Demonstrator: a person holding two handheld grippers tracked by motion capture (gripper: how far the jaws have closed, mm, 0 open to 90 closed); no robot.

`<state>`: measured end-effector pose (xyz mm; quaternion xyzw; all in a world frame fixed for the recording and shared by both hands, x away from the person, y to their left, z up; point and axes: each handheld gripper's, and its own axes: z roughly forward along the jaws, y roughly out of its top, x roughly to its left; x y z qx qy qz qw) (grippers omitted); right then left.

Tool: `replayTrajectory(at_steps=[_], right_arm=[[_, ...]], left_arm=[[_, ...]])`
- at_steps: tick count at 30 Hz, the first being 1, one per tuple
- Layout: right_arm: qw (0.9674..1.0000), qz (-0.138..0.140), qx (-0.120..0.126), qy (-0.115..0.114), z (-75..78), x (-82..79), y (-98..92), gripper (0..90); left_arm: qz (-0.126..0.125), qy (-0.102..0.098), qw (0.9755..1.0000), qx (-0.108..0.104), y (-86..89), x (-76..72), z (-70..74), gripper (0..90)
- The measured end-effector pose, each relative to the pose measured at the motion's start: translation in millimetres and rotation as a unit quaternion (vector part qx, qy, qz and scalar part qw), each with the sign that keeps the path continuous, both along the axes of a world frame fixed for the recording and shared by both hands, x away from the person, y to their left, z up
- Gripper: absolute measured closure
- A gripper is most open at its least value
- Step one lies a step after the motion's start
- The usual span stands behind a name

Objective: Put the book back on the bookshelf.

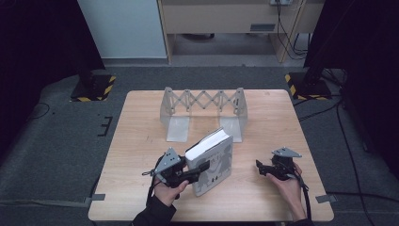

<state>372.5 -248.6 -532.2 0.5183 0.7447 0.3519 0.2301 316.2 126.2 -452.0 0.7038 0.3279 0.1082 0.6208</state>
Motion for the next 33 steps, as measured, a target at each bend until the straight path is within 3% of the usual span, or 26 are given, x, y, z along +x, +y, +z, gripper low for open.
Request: replayTrajectory(at_steps=[11,18,33], right_arm=[[0.9999,-0.004,-0.005,0.013,-4.4,2.9,0.2,13.2],[0.9996,0.001,-0.011,0.025,-6.0,4.3,-1.5,11.4],[0.9992,-0.014,-0.021,0.031,-6.7,5.7,-0.2,5.3]], left_arm=[[-0.003,-0.007,0.9999,0.012,-5.3,-6.3,2.0,45.4],[-0.009,-0.021,0.9995,0.021,-10.3,-12.4,1.2,45.5],[-0.01,-0.022,0.9994,0.026,-11.4,-13.7,3.1,44.8]])
